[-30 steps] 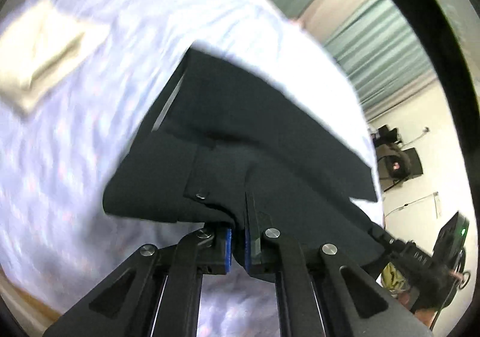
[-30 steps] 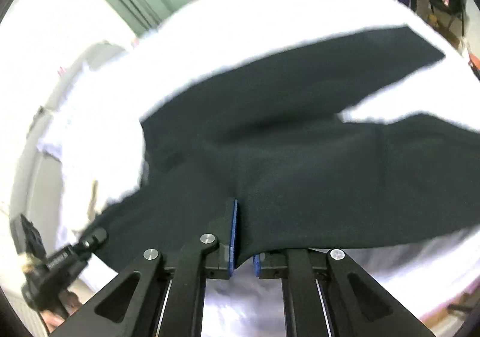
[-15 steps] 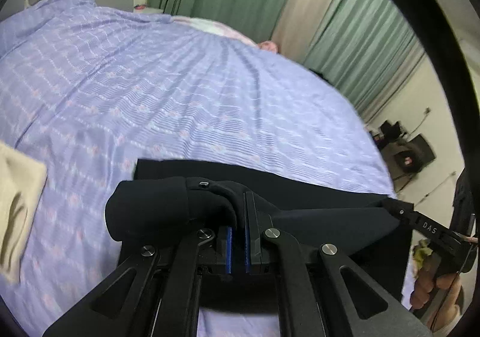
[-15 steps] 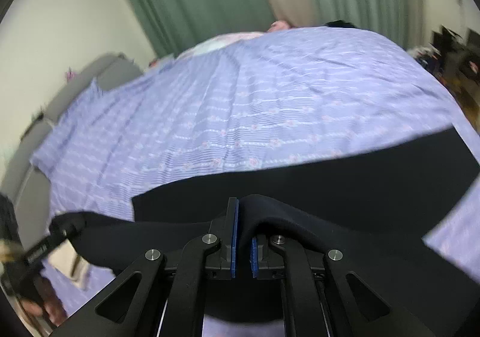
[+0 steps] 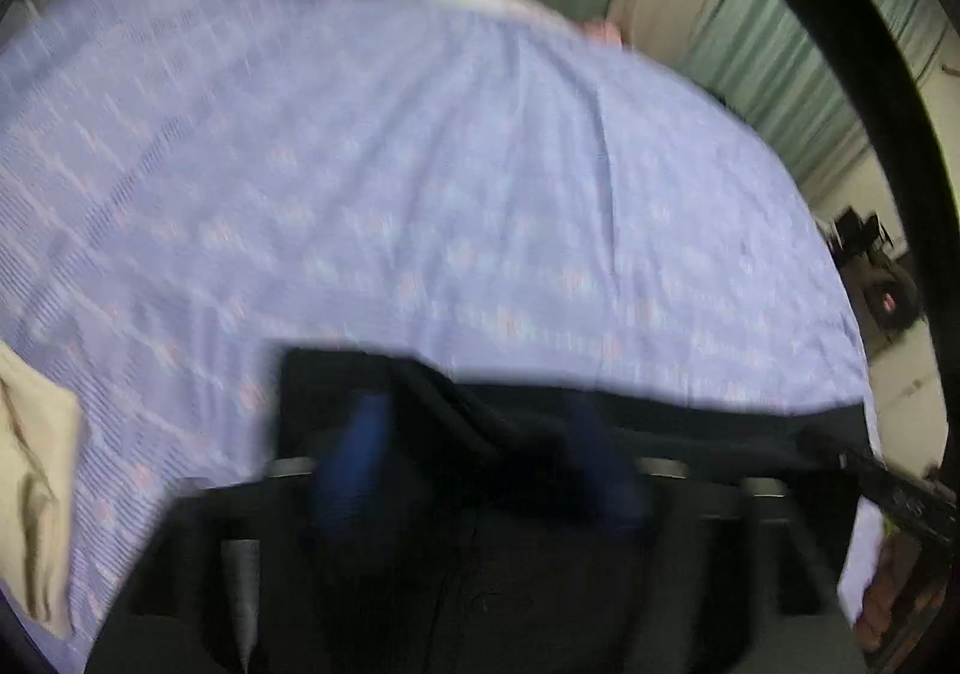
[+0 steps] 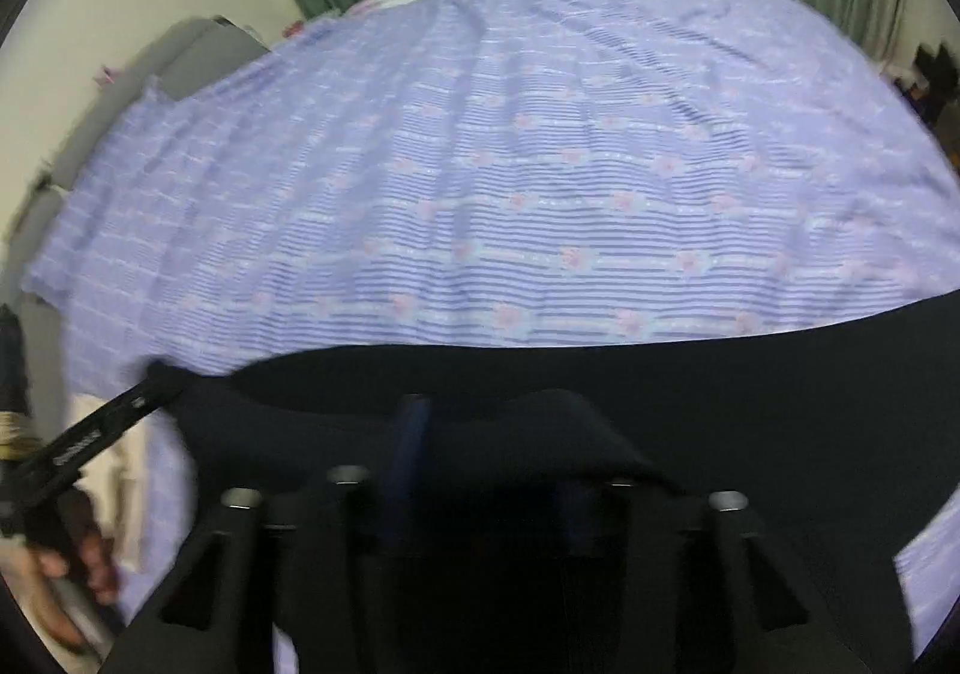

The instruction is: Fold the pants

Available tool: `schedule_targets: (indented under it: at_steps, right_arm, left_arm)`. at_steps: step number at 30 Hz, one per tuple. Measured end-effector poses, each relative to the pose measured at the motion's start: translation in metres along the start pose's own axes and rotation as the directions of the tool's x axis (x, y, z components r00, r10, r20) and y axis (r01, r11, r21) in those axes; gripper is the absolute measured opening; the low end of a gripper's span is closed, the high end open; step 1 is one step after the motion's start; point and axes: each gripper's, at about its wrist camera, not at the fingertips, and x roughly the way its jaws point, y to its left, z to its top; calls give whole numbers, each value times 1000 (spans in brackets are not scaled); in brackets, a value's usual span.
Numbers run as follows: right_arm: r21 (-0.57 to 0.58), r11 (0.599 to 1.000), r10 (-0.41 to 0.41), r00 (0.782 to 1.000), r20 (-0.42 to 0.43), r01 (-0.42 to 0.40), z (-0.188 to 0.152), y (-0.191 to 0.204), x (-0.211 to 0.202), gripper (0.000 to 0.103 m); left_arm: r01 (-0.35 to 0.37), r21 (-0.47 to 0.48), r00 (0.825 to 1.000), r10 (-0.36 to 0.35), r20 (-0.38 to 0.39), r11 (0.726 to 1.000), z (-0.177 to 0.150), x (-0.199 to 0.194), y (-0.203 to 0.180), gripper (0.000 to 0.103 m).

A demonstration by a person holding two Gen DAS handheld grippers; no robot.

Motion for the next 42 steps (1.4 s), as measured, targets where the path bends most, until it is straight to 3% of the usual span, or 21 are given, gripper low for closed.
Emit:
schedule_targets:
  at_steps: [1,5,8,15,20,23,28,33,38,42]
  right_arm:
    - [15,999,32,999,5,-32,-1,1,-6,57]
    - [20,997,74,995,64,-75,-7,10,-35,67]
    - [-34,999,34,989,145,-29,-18,21,-69,77]
    - [-149,983,-72,967,243,111,-93,30,-169,77]
    - [-102,982,-131,957,258,161,-157,14,-242,77]
    - [-62,980,-169,956,239,189,-195,-3,-273,77]
    - [-7,982,-180,960,214,186,-250,-44,-316,77]
    - [-22,981,-185,964,192,192,-286,-95,-334,77]
    - [-87,983,-145,978,151,159,-312,-155,-341,77]
    - [-70,992,-95,991,97,102,-335,-211,-339,77]
  left_arm:
    - [3,9,999,-3,42,1000,4,-12,-3,79]
    - [62,77,997,-66,47,995,4,-42,-18,79]
    - [66,166,995,-78,66,984,-10,-68,-34,79]
    - [148,338,984,-173,46,929,-77,-156,-71,82]
    - [200,420,970,-240,45,885,-125,-212,-109,86]
    - [249,429,961,-276,0,868,-158,-238,-135,86]
    - [270,436,959,-279,-46,858,-210,-268,-184,87]
    - [270,376,962,-267,-62,886,-259,-275,-233,87]
    - [239,260,971,-229,-68,936,-307,-265,-277,87]
    - [219,171,975,-213,-56,961,-338,-252,-301,87]
